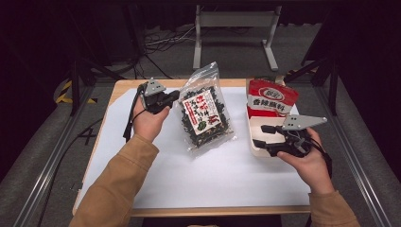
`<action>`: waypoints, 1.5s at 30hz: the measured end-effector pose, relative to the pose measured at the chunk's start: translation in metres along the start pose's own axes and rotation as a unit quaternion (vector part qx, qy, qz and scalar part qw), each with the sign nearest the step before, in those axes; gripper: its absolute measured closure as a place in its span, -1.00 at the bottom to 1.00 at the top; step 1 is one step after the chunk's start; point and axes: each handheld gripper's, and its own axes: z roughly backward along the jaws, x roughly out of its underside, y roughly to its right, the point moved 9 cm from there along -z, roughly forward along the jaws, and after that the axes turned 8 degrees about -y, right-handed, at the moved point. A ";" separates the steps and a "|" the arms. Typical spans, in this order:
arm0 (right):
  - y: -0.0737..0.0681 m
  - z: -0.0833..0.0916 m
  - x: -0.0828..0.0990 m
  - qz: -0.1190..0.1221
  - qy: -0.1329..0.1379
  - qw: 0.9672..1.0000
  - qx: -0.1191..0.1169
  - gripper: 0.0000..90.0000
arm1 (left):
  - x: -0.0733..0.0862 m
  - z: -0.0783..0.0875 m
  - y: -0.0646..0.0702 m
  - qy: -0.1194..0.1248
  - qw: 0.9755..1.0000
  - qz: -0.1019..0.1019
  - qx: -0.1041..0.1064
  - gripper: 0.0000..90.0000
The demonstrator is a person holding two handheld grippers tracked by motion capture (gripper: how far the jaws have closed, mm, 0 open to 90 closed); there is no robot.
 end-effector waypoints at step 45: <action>-0.050 -0.036 -0.053 0.062 -0.038 0.987 -0.145 0.68 | -0.011 0.073 0.087 0.096 0.977 -0.126 0.142 0.96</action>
